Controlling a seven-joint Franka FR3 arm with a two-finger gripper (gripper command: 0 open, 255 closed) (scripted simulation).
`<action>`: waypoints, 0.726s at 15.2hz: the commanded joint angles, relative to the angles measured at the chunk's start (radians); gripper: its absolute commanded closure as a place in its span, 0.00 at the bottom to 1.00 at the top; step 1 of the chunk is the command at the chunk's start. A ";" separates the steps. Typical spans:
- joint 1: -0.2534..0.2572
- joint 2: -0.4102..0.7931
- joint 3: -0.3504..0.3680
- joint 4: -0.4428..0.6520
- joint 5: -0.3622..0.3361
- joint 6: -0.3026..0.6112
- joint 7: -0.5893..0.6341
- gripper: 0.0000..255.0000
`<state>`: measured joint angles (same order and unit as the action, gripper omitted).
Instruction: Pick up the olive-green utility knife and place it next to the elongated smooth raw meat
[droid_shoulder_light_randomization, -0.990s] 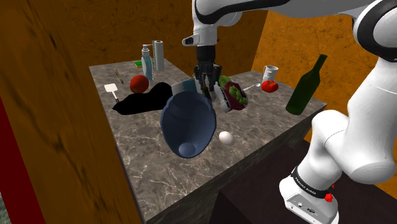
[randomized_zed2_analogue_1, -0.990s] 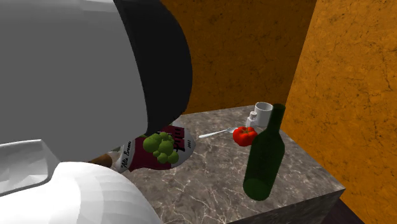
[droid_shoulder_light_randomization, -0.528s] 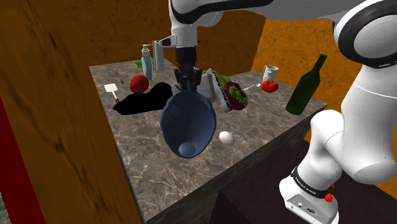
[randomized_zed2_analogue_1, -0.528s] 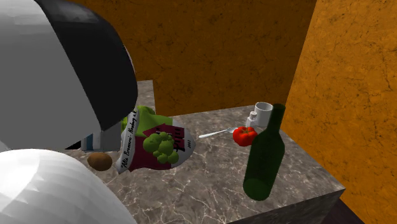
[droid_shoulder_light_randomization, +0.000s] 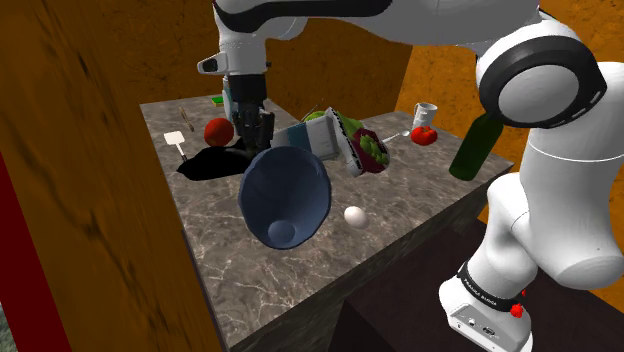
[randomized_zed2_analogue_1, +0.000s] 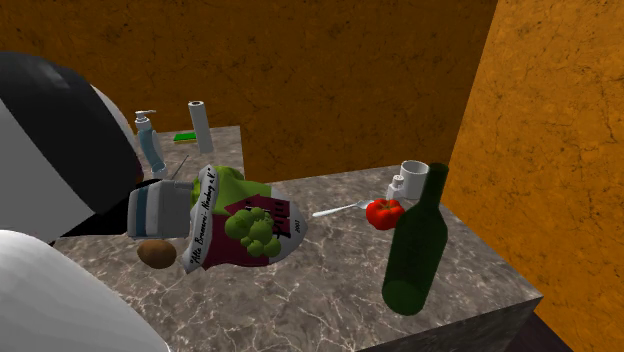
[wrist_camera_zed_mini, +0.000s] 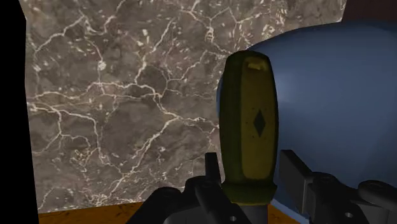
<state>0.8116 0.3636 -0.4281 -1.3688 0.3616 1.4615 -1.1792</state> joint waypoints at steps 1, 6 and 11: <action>0.007 0.058 0.018 0.068 0.025 -0.014 0.033 1.00; -0.014 0.257 0.061 0.380 0.090 -0.107 0.129 1.00; -0.040 0.407 0.095 0.596 0.125 -0.154 0.192 1.00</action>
<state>0.7674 0.7626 -0.3361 -0.7700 0.4841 1.2992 -0.9891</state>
